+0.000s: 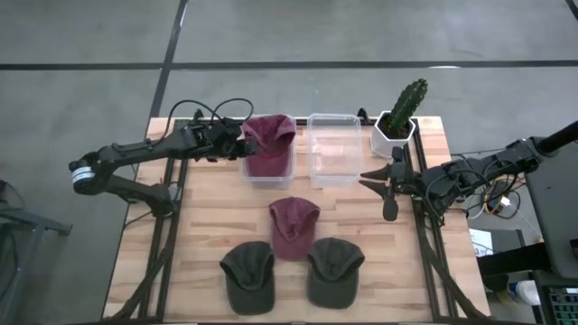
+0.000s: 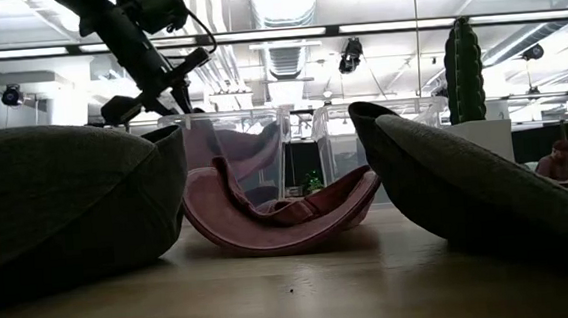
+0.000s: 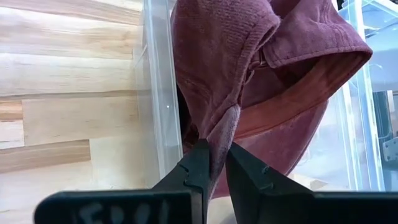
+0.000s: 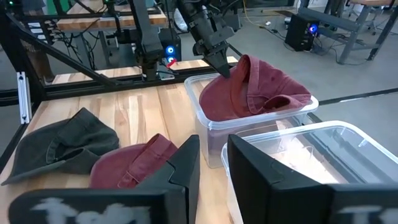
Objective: Pick & Place hat
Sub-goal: Put the left red cap into the left transparent bin, then put the red cap into the left transparent bin
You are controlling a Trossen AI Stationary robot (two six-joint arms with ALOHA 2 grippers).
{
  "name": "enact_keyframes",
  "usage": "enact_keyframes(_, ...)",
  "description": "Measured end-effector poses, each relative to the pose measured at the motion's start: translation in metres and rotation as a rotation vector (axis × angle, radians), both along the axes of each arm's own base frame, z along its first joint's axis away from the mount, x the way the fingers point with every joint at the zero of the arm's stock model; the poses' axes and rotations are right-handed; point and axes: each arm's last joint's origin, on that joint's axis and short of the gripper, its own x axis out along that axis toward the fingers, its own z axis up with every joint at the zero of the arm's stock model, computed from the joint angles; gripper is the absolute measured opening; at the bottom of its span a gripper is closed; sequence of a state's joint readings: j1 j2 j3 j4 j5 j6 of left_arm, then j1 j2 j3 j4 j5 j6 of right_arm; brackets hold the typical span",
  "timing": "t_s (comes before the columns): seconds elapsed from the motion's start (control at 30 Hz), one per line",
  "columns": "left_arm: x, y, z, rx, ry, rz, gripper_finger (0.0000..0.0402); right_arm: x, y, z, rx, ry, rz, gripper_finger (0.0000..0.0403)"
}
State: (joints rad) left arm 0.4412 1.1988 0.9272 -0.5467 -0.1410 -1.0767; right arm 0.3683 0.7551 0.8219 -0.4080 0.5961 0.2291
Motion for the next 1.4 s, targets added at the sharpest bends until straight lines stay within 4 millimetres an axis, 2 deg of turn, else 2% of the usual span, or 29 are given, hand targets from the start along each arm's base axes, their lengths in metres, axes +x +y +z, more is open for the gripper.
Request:
enact_keyframes(0.27,0.0,0.0,0.0,0.022,0.013,-0.027,0.0055,0.0,0.0,0.0,0.002,-0.004,0.0,0.0088)
enact_keyframes(0.6,0.0,-0.001,0.002,0.023,0.007,-0.058,0.0166,0.0,0.0,0.001,0.011,-0.013,-0.002,0.0077)
enact_keyframes(0.73,0.0,-0.001,0.005,0.043,0.014,-0.083,0.0191,0.001,0.0,0.002,0.013,-0.025,0.0,0.0071)
enact_keyframes(1.17,0.006,0.003,0.055,0.179,-0.084,-0.106,0.0195,0.001,0.0,0.002,0.012,-0.023,0.001,0.0082)
enact_keyframes(1.3,0.01,-0.005,0.07,0.171,-0.146,-0.182,0.0195,0.001,0.0,0.002,0.01,-0.022,0.002,0.0084)
enact_keyframes(1.4,0.016,-0.018,0.079,0.163,-0.184,-0.297,0.0195,0.001,0.0,0.002,0.009,-0.022,0.002,0.0081)
